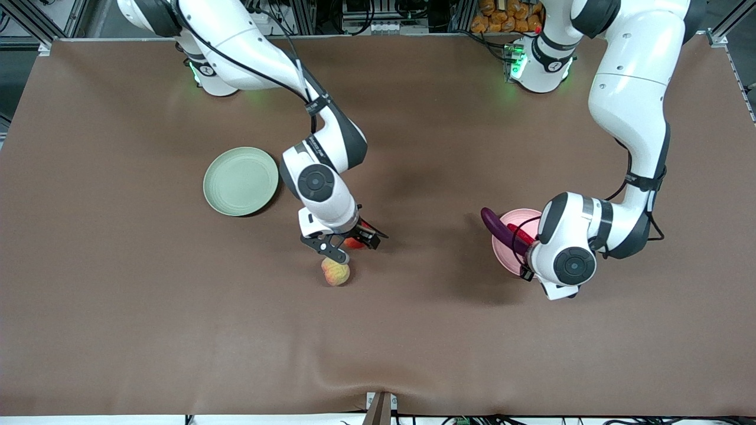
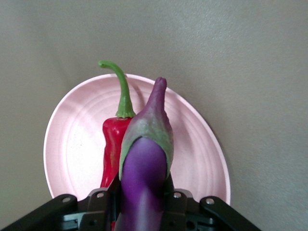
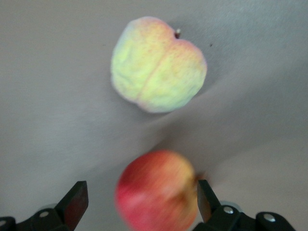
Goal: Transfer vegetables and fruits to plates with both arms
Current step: 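Place the eggplant on the pink plate while the right gripper grasps apple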
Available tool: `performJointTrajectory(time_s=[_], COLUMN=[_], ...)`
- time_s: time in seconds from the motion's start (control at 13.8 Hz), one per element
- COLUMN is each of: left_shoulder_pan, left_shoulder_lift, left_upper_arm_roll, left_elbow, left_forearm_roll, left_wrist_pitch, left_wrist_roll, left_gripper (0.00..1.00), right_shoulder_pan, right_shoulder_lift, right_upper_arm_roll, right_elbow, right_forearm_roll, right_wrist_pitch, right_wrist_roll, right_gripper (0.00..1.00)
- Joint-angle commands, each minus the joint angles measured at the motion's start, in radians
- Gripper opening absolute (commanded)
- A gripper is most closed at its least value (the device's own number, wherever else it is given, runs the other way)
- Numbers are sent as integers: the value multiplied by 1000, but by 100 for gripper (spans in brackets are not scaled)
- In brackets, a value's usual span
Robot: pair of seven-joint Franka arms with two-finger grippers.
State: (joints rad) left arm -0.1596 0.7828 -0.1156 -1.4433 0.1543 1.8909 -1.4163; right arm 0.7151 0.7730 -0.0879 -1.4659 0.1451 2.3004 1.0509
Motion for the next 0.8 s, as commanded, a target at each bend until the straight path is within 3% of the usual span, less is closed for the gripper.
performJointTrajectory(time_s=[0.0, 0.07, 0.15, 0.44, 0.51, 0.58, 0.65, 0.73], left_shoulder_pan=[2, 5, 5, 3, 5, 5, 5, 8], left_shoulder_lift=[9, 9, 9, -4, -7, -11, -19, -23], left_upper_arm_roll=[-1, 1, 1, 1, 1, 1, 1, 1], left_elbow=[-2, 1, 0, 7, 9, 11, 11, 12], left_forearm_roll=[19, 19, 21, 36, 37, 42, 44, 47], left_wrist_pitch=[1, 1, -1, -7, -9, -10, -10, -10], left_wrist_roll=[-15, -13, -10, -1, -1, 0, 3, 3], left_gripper=[5, 44, 99, 100, 100, 100, 100, 100], right_shoulder_pan=[10, 12, 17, 44, 44, 44, 43, 32], right_shoulder_lift=[-6, -1, 2, 18, 19, 17, 15, 11], right_upper_arm_roll=[-13, -13, -12, -13, -12, -12, -12, -12], right_elbow=[-25, -27, -27, -27, -27, -25, -21, -18], right_forearm_roll=[-44, -44, -44, -44, -44, -42, -42, -42], right_wrist_pitch=[-6, -4, -3, -1, -9, -12, -13, -16], right_wrist_roll=[17, 18, 29, 63, 61, 60, 55, 46], right_gripper=[100, 100, 100, 100, 94, 74, 39, 14])
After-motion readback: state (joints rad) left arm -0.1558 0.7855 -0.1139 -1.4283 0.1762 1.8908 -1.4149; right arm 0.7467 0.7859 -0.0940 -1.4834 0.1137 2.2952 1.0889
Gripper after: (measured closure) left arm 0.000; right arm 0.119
